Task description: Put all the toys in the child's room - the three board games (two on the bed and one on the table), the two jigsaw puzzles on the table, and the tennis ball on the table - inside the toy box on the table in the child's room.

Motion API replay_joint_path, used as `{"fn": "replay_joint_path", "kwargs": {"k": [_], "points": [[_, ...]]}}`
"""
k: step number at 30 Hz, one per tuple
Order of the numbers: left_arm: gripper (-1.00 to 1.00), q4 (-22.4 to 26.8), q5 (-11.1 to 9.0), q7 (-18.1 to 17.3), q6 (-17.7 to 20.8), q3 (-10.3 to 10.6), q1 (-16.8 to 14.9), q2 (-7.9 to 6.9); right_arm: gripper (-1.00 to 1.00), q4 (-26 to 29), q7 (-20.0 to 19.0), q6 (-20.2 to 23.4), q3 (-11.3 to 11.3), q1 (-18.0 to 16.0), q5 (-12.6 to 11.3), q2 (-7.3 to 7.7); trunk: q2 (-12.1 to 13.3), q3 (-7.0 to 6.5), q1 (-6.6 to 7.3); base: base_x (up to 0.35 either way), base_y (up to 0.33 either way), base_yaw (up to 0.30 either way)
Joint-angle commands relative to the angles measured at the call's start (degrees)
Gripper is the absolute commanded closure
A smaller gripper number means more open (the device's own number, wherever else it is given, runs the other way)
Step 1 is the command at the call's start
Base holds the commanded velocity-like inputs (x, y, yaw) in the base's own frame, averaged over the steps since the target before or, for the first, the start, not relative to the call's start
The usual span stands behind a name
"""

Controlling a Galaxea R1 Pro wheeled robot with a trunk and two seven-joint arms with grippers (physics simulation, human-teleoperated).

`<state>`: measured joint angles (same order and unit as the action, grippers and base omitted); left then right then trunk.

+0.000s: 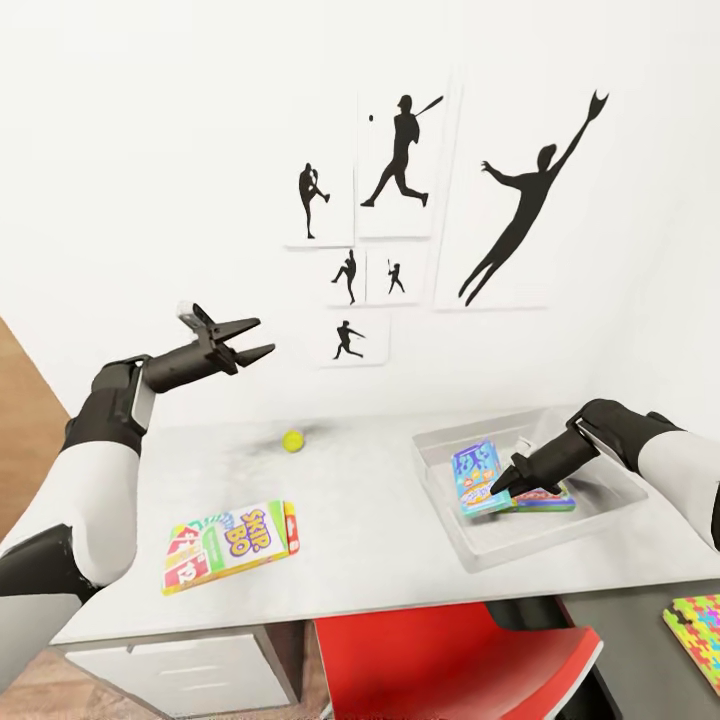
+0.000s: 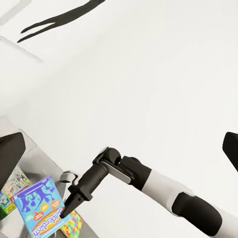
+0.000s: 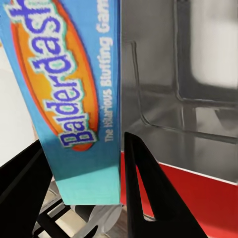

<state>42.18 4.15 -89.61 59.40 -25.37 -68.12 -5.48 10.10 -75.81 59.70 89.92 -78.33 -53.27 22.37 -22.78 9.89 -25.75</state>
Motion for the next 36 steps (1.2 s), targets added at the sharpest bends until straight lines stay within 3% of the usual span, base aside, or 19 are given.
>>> {"fn": "replay_joint_path", "kwargs": {"k": [1,14,36], "points": [[-1.0,0.02,0.45,-0.39,0.6,-0.14,-0.11,0.04,1.0,0.09,-0.22,0.3,0.28,-0.26,-0.16,0.04,-0.13,0.23,-0.03,0.0,0.0,0.0],[-1.0,0.01,0.5,-0.39,0.6,-0.21,-0.25,0.12,1.0,0.09,-0.22,0.3,0.34,-2.28,-0.25,0.43,-0.13,1.46,-0.03,0.0,0.0,0.0],[-1.0,0.18,0.04,-0.39,0.6,-0.53,-0.38,-0.33,1.0,0.09,-0.22,0.3,0.35,-2.71,-0.25,0.13,-0.13,3.56,-0.03,0.0,0.0,0.0]]}}
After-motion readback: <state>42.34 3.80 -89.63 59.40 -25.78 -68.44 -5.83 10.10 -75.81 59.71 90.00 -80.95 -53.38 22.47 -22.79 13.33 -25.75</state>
